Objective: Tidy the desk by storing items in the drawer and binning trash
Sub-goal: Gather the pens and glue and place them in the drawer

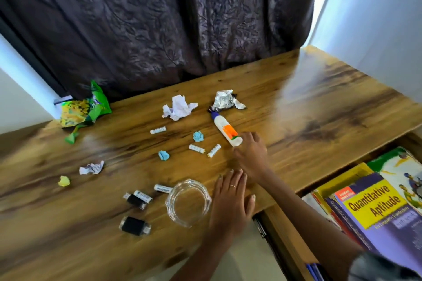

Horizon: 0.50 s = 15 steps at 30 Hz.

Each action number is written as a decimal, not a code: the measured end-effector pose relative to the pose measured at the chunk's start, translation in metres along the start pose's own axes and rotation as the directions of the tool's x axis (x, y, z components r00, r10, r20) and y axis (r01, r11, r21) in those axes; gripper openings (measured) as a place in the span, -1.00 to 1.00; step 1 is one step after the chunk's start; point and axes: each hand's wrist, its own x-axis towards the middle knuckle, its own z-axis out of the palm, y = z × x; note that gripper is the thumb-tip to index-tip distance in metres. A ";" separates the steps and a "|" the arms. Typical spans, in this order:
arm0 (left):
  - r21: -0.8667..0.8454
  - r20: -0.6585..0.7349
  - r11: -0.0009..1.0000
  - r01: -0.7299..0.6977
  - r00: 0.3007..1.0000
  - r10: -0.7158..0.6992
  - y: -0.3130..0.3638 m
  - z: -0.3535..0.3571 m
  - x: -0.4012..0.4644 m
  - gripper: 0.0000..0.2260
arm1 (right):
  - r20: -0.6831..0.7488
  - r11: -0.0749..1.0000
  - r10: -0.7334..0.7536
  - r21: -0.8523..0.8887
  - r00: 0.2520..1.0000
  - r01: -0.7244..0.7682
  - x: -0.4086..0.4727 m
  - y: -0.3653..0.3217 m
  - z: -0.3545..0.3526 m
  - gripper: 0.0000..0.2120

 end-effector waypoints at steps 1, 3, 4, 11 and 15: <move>-0.002 -0.006 1.000 -0.003 1.000 0.003 0.000 0.000 0.000 -0.53 | 0.007 0.999 0.003 -0.032 1.000 -0.003 0.011 -0.004 0.004 -0.55; -0.009 -0.009 1.000 -0.011 1.000 0.011 0.001 -0.001 0.001 -0.51 | 0.035 0.997 0.004 -0.075 0.999 -0.002 0.029 -0.010 0.012 -0.48; -0.007 -0.005 1.000 -0.014 1.000 0.014 0.001 0.000 0.001 -0.50 | 0.053 0.996 0.004 -0.093 0.999 0.000 0.036 -0.013 0.016 -0.46; -0.011 0.014 1.000 0.005 1.000 -0.005 0.001 0.001 0.000 -0.51 | 0.133 0.956 0.013 -0.293 0.991 0.027 0.040 -0.007 0.033 -0.46; 0.001 0.005 1.000 0.016 1.000 -0.016 0.002 -0.001 0.000 -0.53 | 0.132 0.949 -0.004 -0.313 0.991 0.046 0.022 0.006 0.023 -0.47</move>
